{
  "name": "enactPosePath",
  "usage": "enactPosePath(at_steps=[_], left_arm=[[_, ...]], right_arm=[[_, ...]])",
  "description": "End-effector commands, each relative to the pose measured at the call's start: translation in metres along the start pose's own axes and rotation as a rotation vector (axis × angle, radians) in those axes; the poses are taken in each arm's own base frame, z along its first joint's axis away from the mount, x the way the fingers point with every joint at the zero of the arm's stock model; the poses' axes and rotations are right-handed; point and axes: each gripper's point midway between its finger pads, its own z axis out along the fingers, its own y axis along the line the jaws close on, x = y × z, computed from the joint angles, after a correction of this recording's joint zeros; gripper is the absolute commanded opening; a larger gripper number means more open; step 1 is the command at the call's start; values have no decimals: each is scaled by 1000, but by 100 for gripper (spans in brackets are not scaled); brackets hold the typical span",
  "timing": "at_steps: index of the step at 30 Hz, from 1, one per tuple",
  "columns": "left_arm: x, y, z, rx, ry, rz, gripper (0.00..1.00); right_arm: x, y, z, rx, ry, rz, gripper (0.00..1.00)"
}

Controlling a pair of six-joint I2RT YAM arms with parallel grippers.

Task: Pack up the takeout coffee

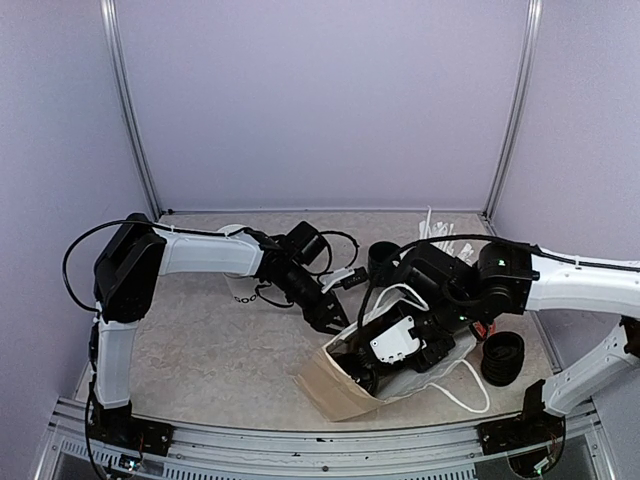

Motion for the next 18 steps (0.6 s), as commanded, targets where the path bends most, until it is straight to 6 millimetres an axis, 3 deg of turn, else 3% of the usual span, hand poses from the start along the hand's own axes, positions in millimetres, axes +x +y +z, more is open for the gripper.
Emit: enactPosePath(at_steps=[1, 18], left_arm=[[9, -12, 5, 53, 42, 13, 61], [29, -14, -5, 20, 116, -14, 63]], right_arm=[[-4, 15, -4, -128, -10, 41, 24], [-20, 50, -7, -437, -11, 118, 24]])
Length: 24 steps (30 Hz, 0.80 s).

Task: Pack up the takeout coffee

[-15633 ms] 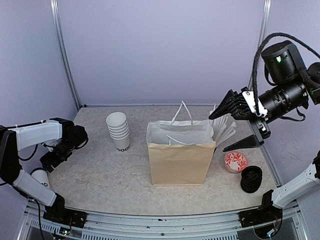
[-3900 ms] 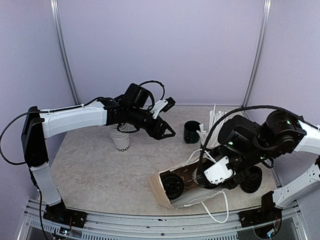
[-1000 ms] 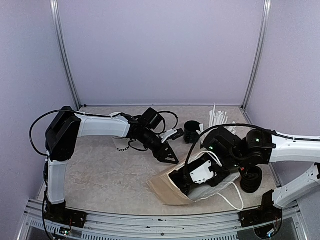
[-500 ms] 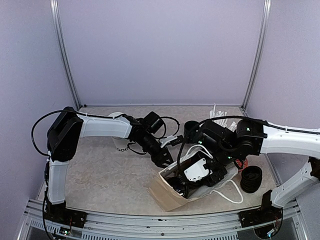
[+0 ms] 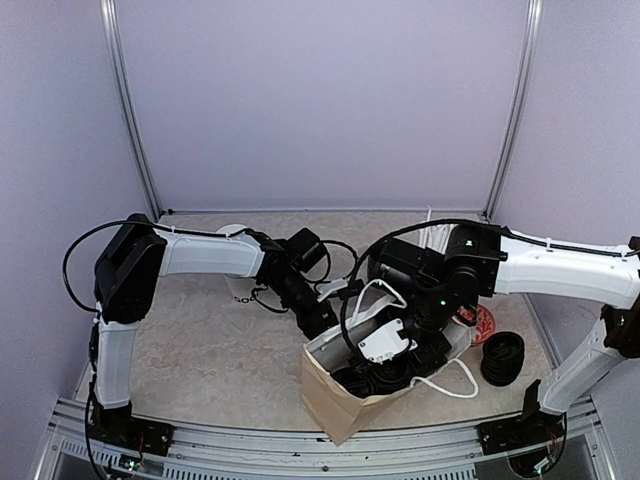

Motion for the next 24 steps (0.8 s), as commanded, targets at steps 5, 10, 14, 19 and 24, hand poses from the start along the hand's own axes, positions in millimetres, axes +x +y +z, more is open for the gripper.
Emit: enactPosePath(at_steps=[5, 10, 14, 19, 24], left_arm=[[-4, 7, -18, -85, 4, -25, 63], [-13, 14, -38, -136, -38, -36, 63], [-17, 23, -54, -189, -60, -49, 63], [-21, 30, -77, -250, -95, -57, 63], [-31, 25, -102, -274, -149, -38, 64]], right_arm=[[12, 20, 12, -147, -10, 48, 25], [23, 22, 28, -197, 2, 72, 25], [26, 25, 35, -213, 12, 66, 28], [19, 17, 21, -193, -6, 74, 36], [8, 8, 1, -187, -30, 89, 57]])
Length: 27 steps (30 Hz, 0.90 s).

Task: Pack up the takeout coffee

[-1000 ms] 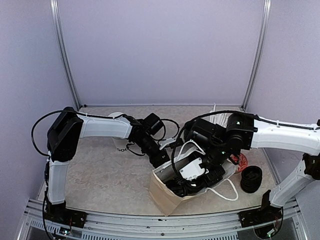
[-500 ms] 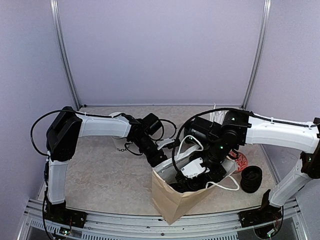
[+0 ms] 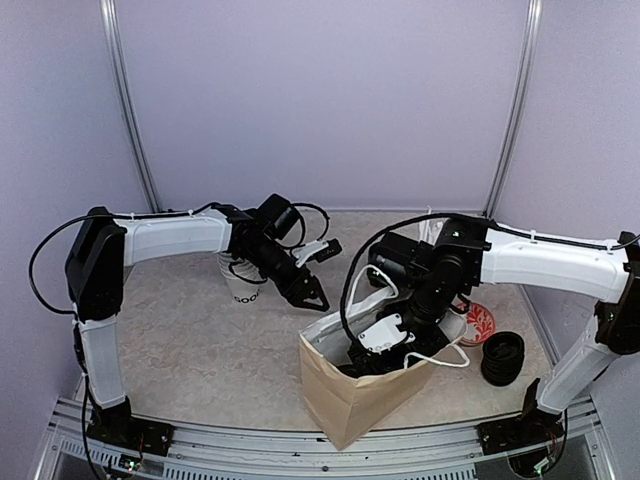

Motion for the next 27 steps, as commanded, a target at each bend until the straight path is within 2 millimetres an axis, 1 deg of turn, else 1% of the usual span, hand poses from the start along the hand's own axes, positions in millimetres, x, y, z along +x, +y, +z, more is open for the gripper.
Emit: enactPosePath(at_steps=[1, 4, 7, 9, 12, 15, 20, 22, 25, 27], left_arm=[[-14, -1, -30, -40, -64, 21, 64], [-17, 0, -38, -56, -76, 27, 64], [-21, -2, -45, -68, -89, 33, 64], [-24, -4, -51, -76, -100, 41, 64], [-27, -7, -57, -80, -110, 48, 64], [-30, -10, -65, -91, -120, 57, 64], [-35, -16, -79, -105, -154, 67, 65], [-40, -21, -86, -105, -184, 78, 65], [-51, -37, -104, -84, -251, 121, 67], [-58, -51, -117, -60, -301, 156, 67]], right_arm=[[-2, 11, -11, -82, 5, 34, 61], [-8, 9, -17, -77, -13, 49, 67], [-15, 1, -26, -46, -31, 56, 76], [-19, -4, -29, -30, -38, 60, 81], [-22, -9, -30, -15, -50, 65, 82], [-24, -12, -26, -15, -50, 75, 83], [-31, -23, -26, 5, -56, 78, 83], [-32, -26, -24, 10, -53, 78, 83], [-28, -27, -19, 10, -31, 78, 84], [-26, -27, -16, 1, -18, 84, 92]])
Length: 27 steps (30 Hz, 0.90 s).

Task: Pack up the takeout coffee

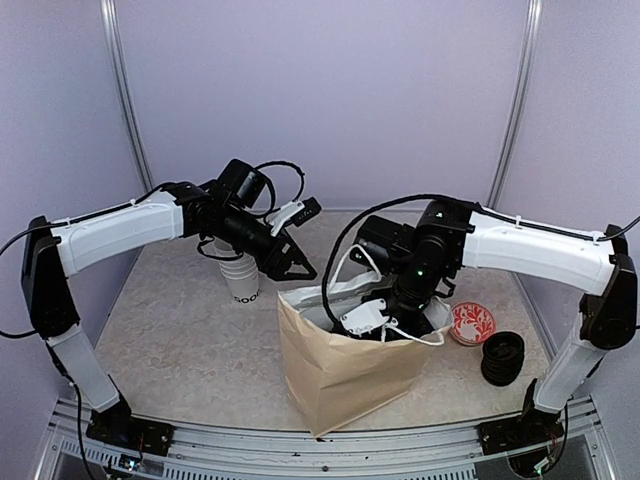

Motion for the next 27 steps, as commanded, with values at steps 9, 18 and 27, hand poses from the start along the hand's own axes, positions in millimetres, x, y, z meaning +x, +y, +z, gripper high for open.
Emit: enactPosePath(at_steps=[9, 18, 27], left_arm=[[-54, -62, -70, 132, -275, 150, 69], [-55, -95, -71, 226, -301, 214, 69], [-51, -103, -68, 248, -289, 246, 69]], right_arm=[[-11, -14, -5, 33, -13, 13, 99], [-14, -20, -8, 41, -10, 11, 99], [-18, -22, -4, 37, -17, 17, 88]])
